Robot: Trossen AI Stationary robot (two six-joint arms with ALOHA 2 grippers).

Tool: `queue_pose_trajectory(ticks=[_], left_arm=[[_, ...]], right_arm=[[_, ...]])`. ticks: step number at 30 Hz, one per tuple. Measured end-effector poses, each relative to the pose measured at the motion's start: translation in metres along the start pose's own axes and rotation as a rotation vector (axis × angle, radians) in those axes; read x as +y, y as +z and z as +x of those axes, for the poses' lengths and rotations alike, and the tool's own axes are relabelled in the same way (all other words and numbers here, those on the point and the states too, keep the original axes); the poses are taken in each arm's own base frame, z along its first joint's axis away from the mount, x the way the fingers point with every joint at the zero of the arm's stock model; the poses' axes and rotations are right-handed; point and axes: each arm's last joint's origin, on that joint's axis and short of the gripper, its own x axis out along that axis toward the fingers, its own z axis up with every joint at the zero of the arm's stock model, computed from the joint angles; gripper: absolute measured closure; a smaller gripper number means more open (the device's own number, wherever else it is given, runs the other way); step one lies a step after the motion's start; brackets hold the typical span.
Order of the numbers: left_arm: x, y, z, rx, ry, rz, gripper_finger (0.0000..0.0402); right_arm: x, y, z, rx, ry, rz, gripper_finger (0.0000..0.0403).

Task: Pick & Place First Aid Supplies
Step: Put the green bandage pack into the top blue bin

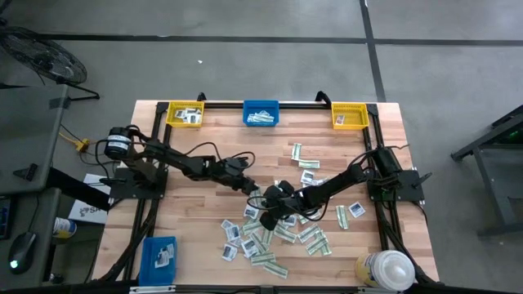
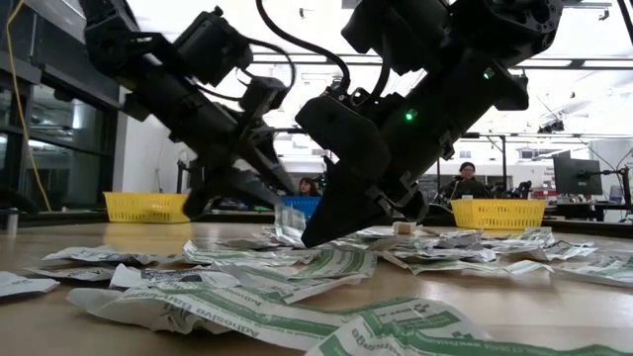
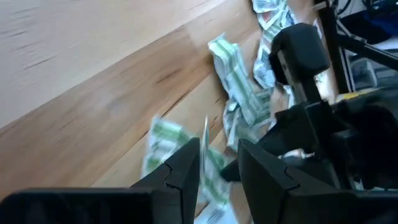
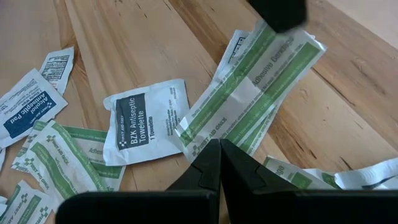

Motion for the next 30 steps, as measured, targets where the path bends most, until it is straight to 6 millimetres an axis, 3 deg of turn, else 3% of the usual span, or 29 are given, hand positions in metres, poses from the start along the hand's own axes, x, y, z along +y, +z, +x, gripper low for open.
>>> queue_pose_trajectory(ticks=[5,14,17,22,30], left_arm=[[-0.0020,0.0010,0.0101,0.051,0.036,0.014,0.0293],[0.0002,-0.0005,0.0106,0.082,0.071,0.009,0.0295],[0.0006,-0.0007,0.0105,0.084,0.075,0.007,0.0315],[0.0003,-0.0005,0.0106,0.082,0.072,0.014,0.0389],[0.0005,-0.0007,0.0105,0.087,0.073,0.020,0.0399]], right_arm=[[0.0001,0.0000,0.0000,0.002,0.003,-0.001,0.0403],[0.0001,-0.0003,0.0000,0.007,0.003,-0.001,0.0403],[0.0002,-0.0004,-0.0001,0.008,0.005,-0.004,0.0403],[0.0003,-0.0004,-0.0001,0.009,0.007,-0.004,0.0403],[0.0011,0.0018,-0.0029,0.012,0.020,0.001,0.0403]])
